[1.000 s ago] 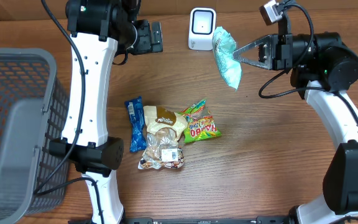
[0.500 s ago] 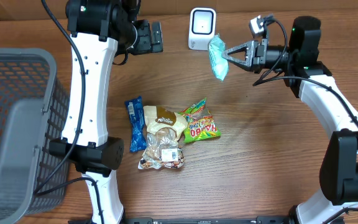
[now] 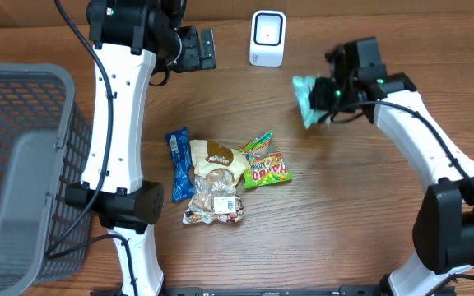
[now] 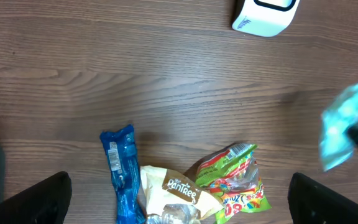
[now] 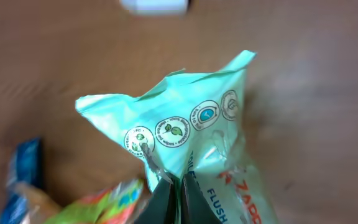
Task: Scan the item barcode
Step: 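Hold the mint-green packet in front of the white scanner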
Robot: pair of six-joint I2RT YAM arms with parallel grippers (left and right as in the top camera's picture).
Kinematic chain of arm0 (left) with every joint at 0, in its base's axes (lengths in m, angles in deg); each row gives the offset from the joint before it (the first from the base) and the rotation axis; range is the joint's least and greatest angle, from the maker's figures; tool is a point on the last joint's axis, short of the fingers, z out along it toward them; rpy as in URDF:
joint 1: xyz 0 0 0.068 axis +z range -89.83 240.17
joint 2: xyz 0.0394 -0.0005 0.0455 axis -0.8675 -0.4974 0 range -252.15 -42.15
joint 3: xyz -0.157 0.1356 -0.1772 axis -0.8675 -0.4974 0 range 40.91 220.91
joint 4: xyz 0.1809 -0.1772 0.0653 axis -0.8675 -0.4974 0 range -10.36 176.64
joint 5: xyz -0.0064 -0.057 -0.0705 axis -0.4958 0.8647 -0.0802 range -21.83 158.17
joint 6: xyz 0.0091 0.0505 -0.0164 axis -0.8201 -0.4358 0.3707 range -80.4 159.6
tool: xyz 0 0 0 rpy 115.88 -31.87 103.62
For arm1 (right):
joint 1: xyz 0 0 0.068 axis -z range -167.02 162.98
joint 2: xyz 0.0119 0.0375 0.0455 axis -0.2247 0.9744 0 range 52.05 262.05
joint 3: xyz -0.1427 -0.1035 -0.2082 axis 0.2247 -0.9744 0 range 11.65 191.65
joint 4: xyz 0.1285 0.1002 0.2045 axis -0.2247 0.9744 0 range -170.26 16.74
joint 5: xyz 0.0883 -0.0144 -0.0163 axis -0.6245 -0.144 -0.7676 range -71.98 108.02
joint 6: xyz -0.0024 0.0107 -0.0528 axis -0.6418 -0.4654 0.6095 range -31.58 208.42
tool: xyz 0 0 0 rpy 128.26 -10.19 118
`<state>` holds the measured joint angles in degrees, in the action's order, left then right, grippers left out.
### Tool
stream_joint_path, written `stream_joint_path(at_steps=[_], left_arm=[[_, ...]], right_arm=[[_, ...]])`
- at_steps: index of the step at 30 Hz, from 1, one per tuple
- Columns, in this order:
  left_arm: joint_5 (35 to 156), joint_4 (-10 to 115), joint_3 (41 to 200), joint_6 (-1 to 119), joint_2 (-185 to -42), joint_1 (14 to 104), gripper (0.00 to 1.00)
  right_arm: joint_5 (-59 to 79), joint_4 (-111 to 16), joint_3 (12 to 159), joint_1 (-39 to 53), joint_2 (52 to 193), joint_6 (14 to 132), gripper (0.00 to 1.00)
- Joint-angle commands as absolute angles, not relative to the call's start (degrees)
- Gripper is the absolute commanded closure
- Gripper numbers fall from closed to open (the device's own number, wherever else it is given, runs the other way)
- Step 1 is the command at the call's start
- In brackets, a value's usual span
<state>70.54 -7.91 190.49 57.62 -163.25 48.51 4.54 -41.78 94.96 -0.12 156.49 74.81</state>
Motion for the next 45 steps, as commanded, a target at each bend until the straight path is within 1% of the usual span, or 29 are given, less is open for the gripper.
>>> stream_joint_path(at_steps=[1,6,7,11,14,16,18,24,32,39,43,45], left_arm=[[70.8,-7.8,190.7,57.8,-163.6,48.1,0.00],[70.8,-7.8,190.7,57.8,-163.6,48.1,0.00],[70.8,-7.8,190.7,57.8,-163.6,48.1,0.00],[70.8,-7.8,190.7,57.8,-163.6,48.1,0.00],[70.8,-7.8,190.7,57.8,-163.6,48.1,0.00],[70.8,-7.8,190.7,57.8,-163.6,48.1,0.00],[70.8,-7.8,190.7,57.8,-163.6,48.1,0.00],[70.8,-7.8,190.7,57.8,-163.6,48.1,0.00],[70.8,-7.8,190.7,57.8,-163.6,48.1,0.00],[70.8,-7.8,190.7,57.8,-163.6,48.1,0.00],[70.8,-7.8,190.7,57.8,-163.6,48.1,0.00],[70.8,-7.8,190.7,57.8,-163.6,48.1,0.00]], right_arm=[[22.1,-44.1,101.2,-4.6,155.7,78.3,0.96],[34.2,-54.1,103.8,-9.6,156.8,81.5,0.97],[34.8,-54.9,104.4,-9.8,157.3,81.8,0.96],[34.9,-59.2,113.2,-10.0,165.6,82.7,0.96],[33.5,-59.2,120.3,-10.1,173.1,82.7,0.96],[33.4,-60.2,122.3,-10.2,176.5,82.7,0.96],[33.4,-62.4,122.4,-10.2,179.4,82.7,0.96],[33.4,-63.1,122.4,-10.7,183.9,82.7,0.96],[33.4,-65.2,122.4,-10.8,184.8,82.7,0.96],[33.4,-64.8,122.4,-10.9,184.8,82.9,0.96],[29.5,-54.3,125.2,-11.3,183.5,82.4,0.96],[26.0,-47.6,126.6,-11.3,182.1,79.5,0.96]])
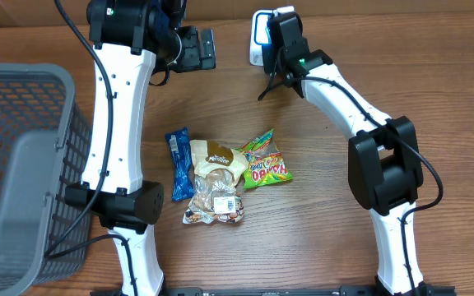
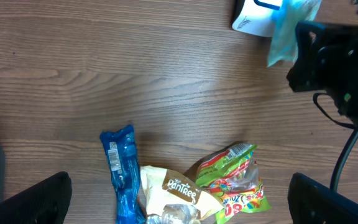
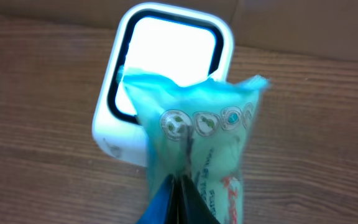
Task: Scan the item barcode
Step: 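Hold the mint-green packet in front of the white scanner, then carry the mint-green packet right and drop it on the table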
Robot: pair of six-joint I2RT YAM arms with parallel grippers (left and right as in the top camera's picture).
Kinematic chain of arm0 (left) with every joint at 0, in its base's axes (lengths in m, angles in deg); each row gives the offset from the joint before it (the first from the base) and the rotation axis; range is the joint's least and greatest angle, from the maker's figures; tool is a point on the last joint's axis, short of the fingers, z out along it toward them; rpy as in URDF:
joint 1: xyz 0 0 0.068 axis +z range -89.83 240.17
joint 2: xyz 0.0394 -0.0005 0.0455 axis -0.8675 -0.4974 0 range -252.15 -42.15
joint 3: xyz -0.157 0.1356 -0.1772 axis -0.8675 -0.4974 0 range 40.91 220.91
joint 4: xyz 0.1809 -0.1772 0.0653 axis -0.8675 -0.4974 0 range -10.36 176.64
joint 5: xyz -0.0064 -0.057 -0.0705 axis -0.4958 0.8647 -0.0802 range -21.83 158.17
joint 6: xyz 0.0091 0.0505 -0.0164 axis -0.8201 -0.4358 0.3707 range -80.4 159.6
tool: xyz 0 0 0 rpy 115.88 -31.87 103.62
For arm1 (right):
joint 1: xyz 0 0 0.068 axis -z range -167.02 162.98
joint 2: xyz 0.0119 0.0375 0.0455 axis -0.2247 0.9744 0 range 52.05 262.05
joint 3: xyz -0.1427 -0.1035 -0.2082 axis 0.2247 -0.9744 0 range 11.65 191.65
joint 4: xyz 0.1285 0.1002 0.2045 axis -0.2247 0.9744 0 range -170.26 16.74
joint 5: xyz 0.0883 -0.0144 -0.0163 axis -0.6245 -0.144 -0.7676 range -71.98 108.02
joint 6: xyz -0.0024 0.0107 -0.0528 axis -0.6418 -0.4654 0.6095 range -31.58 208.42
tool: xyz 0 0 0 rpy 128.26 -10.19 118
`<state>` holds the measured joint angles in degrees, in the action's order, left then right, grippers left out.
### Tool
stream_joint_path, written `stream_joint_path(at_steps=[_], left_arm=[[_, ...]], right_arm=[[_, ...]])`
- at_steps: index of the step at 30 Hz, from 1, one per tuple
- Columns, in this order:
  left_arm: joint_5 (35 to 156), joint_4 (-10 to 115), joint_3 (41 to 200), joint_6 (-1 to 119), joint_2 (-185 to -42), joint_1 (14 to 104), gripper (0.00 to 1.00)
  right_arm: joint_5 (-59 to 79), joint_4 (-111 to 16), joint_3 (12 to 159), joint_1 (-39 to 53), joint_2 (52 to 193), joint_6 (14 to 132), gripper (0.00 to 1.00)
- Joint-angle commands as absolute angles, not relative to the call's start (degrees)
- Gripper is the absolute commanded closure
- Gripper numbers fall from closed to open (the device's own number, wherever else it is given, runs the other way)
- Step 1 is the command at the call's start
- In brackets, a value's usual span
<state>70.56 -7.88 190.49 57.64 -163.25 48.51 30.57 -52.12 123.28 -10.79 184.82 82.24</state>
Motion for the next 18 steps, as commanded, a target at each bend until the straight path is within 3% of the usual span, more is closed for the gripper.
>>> stream_joint_path(at_steps=[1,8,11,12,13,14,15,16,17,18], left_arm=[[70.8,-7.8,190.7,57.8,-163.6,48.1,0.00],[70.8,-7.8,190.7,57.8,-163.6,48.1,0.00],[70.8,-7.8,190.7,57.8,-163.6,48.1,0.00],[70.8,-7.8,190.7,57.8,-163.6,48.1,0.00],[70.8,-7.8,190.7,57.8,-163.6,48.1,0.00],[70.8,-7.8,190.7,57.8,-163.6,48.1,0.00],[70.8,-7.8,190.7,57.8,-163.6,48.1,0.00],[70.8,-7.8,190.7,57.8,-163.6,48.1,0.01],[70.8,-7.8,190.7,57.8,-163.6,48.1,0.00],[70.8,-7.8,190.7,57.8,-163.6,48.1,0.00]], right_arm=[[24.7,-44.6,126.6,-11.1,181.0,77.5,0.96],[20.2,-27.8,126.6,-7.4,175.8,68.2,0.96],[13.3,-29.5,125.8,-5.3,176.4,70.3,0.96],[11.4,-31.6,125.1,-5.1,177.2,72.5,0.87],[11.4,-32.9,124.8,-5.1,178.5,72.6,0.66],[11.4,-33.5,124.8,-5.1,179.5,72.8,0.55],[11.4,-33.8,124.8,-5.3,181.1,72.8,0.51],[11.4,-34.0,124.8,-5.3,182.0,72.8,0.51],[10.6,-34.7,124.8,-5.3,184.0,72.8,0.72],[10.2,-35.1,124.8,-5.3,184.7,72.8,0.82]])
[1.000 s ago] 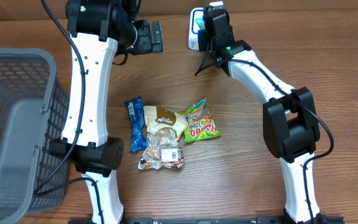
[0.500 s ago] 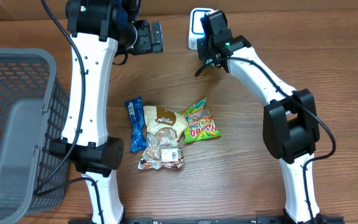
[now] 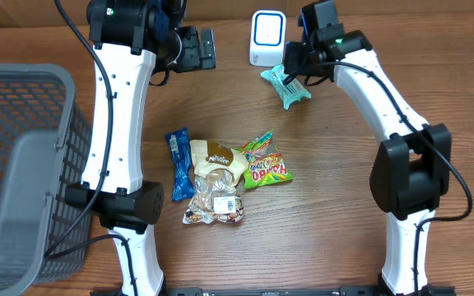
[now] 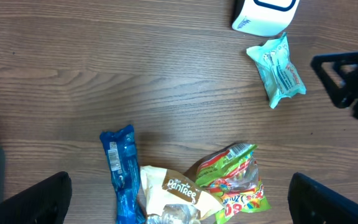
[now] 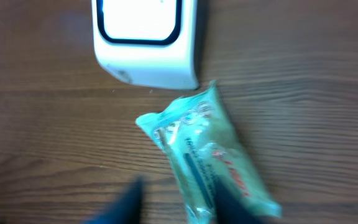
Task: Scan the item barcode
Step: 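Carry the mint-green packet right and drop it on the table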
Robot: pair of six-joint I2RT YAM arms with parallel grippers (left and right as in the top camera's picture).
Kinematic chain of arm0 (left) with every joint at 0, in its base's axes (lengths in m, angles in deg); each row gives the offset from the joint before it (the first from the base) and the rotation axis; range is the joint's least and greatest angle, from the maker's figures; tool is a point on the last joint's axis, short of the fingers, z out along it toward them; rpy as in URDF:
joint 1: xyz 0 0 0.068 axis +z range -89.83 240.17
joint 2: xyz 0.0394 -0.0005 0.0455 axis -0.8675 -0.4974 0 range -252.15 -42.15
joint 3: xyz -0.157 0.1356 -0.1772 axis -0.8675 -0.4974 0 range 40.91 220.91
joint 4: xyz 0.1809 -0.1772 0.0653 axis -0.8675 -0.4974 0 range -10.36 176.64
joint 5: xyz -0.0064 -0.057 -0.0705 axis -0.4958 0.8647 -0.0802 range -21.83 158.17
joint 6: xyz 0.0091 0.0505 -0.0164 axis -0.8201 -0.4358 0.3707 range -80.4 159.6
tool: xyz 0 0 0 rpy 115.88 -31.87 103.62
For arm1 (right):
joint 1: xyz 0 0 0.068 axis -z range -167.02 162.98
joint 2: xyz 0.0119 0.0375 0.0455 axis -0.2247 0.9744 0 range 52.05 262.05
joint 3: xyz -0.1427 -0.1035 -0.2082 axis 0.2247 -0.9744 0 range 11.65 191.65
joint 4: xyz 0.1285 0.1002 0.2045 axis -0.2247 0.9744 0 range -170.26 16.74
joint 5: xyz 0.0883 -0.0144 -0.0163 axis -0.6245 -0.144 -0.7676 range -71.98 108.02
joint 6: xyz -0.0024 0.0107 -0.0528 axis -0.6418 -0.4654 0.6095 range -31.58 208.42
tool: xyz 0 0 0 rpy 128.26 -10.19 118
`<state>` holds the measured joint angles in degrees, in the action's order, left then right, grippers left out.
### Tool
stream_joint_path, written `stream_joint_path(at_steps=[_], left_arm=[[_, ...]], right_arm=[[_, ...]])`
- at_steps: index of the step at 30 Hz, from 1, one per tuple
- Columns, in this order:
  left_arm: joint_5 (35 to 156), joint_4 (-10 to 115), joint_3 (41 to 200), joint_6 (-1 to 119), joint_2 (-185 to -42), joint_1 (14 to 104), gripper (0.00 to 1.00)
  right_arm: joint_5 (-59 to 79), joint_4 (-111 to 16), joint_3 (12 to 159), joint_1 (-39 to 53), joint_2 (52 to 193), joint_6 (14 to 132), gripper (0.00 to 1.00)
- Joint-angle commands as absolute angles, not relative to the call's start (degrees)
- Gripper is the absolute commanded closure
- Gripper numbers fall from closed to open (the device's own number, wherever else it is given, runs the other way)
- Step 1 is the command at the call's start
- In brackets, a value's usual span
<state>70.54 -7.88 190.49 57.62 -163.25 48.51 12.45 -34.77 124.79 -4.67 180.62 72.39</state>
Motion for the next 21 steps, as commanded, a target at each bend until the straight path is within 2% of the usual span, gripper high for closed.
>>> stream_joint_path(at_steps=[1,2,5,6,10,16,21], left_arm=[[70.8,-7.8,190.7,57.8,-163.6,48.1,0.00],[70.8,-7.8,190.7,57.8,-163.6,48.1,0.00],[70.8,-7.8,190.7,57.8,-163.6,48.1,0.00],[70.8,-7.8,190.7,57.8,-163.6,48.1,0.00],[70.8,-7.8,190.7,57.8,-163.6,48.1,0.00],[70.8,-7.8,190.7,57.8,-163.6,48.1,0.00],[70.8,-7.8,190.7,57.8,-163.6,48.1,0.01]], right_arm=[[10.0,-36.4,124.8,-5.3,186.4,72.8,0.85],[9.9,-36.9,124.8,-5.3,187.0,72.8,0.85],[10.0,-37.1,124.8,-5.3,188.5,72.8,0.74],[10.0,-36.7,124.6,-5.3,188.6,72.8,0.73],[14.2,-31.9,123.6,-5.1,188.6,72.0,0.74],[21.1,-15.2,123.5,-0.9,188.6,69.9,0.73],[25.8,-1.4,123.5,6.5,188.6,64.0,0.55]])
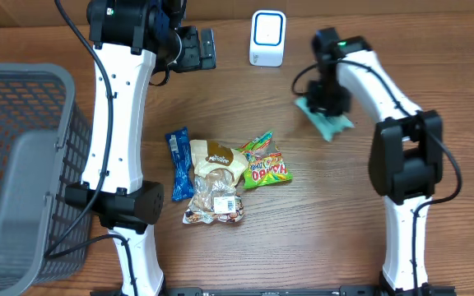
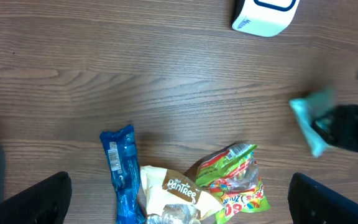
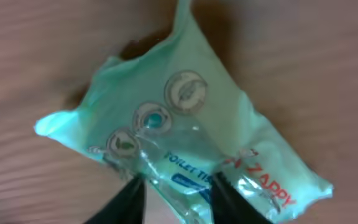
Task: Scan the item barcode
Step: 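Carry the mint-green packet right and drop it on the table, then reach the right gripper to the green-red candy bag and grasp it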
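Observation:
The white barcode scanner [image 1: 267, 37] stands at the back of the table, its corner also showing in the left wrist view as the scanner [image 2: 263, 12]. A teal toilet-tissue packet [image 3: 185, 124] lies on the wood right of centre, the same packet [image 1: 329, 125] sitting well in front of and right of the scanner. My right gripper [image 3: 179, 202] hovers over it, fingers spread on either side of the packet's near edge; the view is blurred. My left gripper [image 2: 179, 208] is wide open and empty, high over the snack pile.
A grey mesh basket [image 1: 23, 164] fills the left side. In the middle lie a blue packet [image 1: 178, 164], a beige Pantree bag [image 1: 212, 156], a green candy bag [image 1: 263, 164] and a clear bag [image 1: 214, 201].
The teal packet lay just in front of the scanner; now it lies farther right and nearer the front. My right gripper has moved over it, fingers the same width apart. The left arm is unchanged.
My right gripper first held the teal packet pinched at the right of the table. Then it held the packet up against the scanner's face. After that the packet lay free in front of the scanner with the fingers apart. Now packet and gripper are together right of centre.

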Robot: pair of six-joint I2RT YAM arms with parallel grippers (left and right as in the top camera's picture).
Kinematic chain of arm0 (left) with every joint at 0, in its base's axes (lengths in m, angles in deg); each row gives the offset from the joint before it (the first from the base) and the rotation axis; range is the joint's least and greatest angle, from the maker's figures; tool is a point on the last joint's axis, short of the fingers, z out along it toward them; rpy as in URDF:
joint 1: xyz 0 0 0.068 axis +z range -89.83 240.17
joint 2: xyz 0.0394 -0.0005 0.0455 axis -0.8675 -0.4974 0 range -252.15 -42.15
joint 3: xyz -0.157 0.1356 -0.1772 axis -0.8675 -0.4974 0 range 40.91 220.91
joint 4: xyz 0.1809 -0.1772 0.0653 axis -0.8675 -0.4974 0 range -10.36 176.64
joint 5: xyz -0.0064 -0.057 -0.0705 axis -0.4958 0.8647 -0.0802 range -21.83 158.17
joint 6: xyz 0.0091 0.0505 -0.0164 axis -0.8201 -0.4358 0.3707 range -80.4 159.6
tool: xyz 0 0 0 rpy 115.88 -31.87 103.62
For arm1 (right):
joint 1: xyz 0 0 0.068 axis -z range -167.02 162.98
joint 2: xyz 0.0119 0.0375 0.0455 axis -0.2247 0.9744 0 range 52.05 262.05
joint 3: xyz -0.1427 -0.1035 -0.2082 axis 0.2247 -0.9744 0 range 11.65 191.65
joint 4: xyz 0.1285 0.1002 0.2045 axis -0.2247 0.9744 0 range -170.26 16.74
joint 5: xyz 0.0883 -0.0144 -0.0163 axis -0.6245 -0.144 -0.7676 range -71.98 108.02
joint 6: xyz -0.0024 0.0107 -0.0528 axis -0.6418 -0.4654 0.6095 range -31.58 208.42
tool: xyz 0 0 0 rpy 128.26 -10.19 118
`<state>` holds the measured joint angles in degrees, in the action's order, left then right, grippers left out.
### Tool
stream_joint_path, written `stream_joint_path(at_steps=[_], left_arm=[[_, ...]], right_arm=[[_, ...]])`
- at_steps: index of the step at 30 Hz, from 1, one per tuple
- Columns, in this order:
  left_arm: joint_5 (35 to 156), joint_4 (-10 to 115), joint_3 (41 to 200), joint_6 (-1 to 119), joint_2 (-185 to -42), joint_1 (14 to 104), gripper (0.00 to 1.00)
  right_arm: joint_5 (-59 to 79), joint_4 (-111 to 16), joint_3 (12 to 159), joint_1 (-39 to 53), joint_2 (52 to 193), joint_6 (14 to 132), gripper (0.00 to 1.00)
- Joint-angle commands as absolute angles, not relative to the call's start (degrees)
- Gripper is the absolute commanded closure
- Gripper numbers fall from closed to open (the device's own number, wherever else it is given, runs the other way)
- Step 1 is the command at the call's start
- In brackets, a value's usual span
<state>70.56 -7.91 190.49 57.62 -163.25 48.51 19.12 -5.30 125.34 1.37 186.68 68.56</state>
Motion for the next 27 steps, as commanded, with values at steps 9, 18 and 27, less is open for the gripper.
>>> stream_joint_path(at_steps=[9,18,27], left_arm=[[70.8,-7.8,190.7,57.8,-163.6,48.1,0.00],[70.8,-7.8,190.7,57.8,-163.6,48.1,0.00],[70.8,-7.8,190.7,57.8,-163.6,48.1,0.00]], right_arm=[[26.5,6.4,123.5,23.9,188.6,64.0,0.36],[5.2,7.2,134.4,24.6,182.1,78.2,0.23],[-7.9,7.9,135.7,7.3,174.5,88.9,0.23]])
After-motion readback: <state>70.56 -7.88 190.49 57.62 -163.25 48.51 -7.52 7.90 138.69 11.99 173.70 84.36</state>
